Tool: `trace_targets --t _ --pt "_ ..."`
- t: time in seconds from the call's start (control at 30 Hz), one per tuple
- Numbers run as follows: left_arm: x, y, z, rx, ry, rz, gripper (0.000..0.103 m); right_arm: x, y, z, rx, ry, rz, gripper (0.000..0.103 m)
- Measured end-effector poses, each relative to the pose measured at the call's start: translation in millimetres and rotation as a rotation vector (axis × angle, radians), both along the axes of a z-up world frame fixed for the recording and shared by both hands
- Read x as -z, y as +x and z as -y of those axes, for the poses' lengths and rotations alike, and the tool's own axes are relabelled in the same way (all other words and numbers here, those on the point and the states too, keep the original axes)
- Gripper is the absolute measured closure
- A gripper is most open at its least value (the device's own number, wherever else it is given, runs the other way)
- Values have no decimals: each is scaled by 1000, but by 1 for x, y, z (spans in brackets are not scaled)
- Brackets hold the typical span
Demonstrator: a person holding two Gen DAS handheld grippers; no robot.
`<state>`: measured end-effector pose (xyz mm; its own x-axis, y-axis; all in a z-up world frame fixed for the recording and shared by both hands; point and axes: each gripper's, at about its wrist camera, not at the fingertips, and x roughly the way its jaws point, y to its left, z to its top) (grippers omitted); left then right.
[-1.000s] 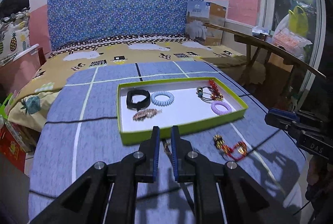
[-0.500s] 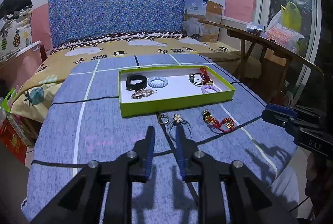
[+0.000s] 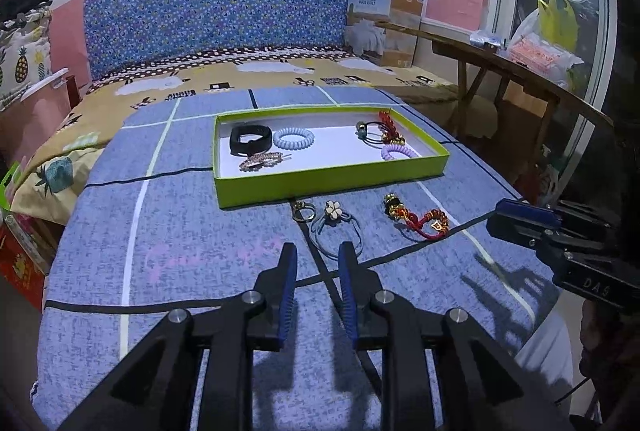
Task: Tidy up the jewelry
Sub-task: 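Withdraw both open grippers from the tray toward the remaining jewelry, then grasp the gray flower hair tie with the left gripper while the right gripper grasps the gold bell charm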
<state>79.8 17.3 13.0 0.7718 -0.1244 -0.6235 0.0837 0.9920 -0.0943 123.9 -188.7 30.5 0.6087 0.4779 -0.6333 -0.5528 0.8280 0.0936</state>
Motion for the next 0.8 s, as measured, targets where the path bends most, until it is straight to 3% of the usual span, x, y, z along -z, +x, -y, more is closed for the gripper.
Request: trace_targets --t 0.47,0.8 --pt "11 23 -5 2 -18 -44 75 13 19 -20 -42 -35 -31 77" --pt "23 48 -3 8 -31 -110 74 16 38 -24 -23 -1 -73 77"
